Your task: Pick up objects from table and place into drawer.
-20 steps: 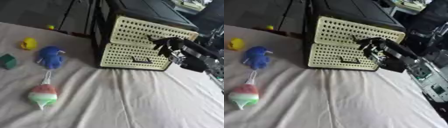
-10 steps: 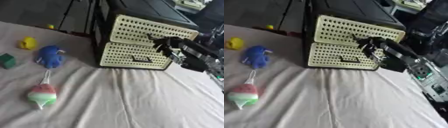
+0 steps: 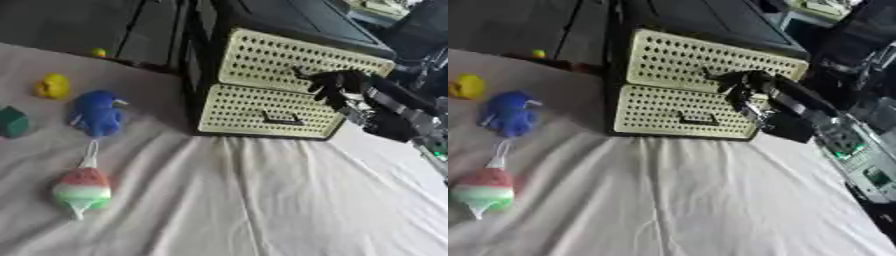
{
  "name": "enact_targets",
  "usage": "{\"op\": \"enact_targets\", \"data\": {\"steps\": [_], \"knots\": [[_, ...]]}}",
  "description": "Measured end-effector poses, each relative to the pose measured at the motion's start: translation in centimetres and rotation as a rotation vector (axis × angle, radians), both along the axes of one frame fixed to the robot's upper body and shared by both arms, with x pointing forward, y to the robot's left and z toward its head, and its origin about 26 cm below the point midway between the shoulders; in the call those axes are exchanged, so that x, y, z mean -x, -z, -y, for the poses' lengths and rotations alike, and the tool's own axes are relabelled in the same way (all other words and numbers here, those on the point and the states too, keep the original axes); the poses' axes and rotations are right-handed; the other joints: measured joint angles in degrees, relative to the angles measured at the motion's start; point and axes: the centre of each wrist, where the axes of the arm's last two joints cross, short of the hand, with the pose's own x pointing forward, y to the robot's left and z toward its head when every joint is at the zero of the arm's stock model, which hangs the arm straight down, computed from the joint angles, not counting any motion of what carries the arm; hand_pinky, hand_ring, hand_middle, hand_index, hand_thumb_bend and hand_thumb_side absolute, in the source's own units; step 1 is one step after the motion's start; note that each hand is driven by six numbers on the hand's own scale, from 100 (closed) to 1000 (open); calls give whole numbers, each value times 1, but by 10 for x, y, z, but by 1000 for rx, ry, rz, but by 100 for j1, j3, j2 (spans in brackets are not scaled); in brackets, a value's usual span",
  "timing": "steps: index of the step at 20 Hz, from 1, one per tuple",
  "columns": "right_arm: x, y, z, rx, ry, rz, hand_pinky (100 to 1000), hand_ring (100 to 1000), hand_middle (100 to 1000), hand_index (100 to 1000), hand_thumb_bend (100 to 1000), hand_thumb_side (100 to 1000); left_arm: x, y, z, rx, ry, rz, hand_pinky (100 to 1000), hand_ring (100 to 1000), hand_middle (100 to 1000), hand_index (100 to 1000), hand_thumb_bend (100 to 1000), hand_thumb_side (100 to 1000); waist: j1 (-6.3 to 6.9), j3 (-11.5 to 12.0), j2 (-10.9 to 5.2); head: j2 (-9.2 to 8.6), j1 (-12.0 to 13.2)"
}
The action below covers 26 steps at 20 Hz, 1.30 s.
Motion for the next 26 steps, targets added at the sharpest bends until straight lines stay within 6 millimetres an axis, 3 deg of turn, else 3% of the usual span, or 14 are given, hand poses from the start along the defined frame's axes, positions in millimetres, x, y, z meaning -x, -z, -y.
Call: {"op": "enact_targets", "data": {"steps": [5,12,15,17,20,23,26], "knots": [[16,22,-12,154,-57,-169,568,704,775,869,100,1000,0,0,-2,8,-10,-1,668,715,649,972,100,1000,36,-132,-61,8,9],[55,20,-46,205,-224,-181,595,706,772,890,100,1000,-1,3,-8,37,-44,-6,670,718,655,973,100,983,127,-296,-433,98,-4],[65,19,-50,86,-303,-99,586,667,723,866,100,1000,-1,5,-12,56,-65,-10,668,718,654,971,100,977,159,-360,-615,193,-5],[67,24,-48,-44,-357,-52,544,573,600,803,100,1000,-1,7,-15,70,-78,-14,667,717,655,971,100,967,196,-394,-748,270,23],[68,36,-41,-261,-410,-13,508,490,545,776,100,1000,-1,8,-19,94,-100,-15,668,719,657,969,100,955,277,-455,-975,430,147],[68,47,-36,-467,-472,37,456,440,516,753,100,1000,-1,9,-23,120,-118,-9,667,720,660,968,100,940,372,-514,-1198,615,276],[69,54,-31,-663,-563,110,427,446,529,747,100,1000,-1,9,-27,155,-140,4,667,722,663,968,100,930,466,-571,-1382,756,377]]}}
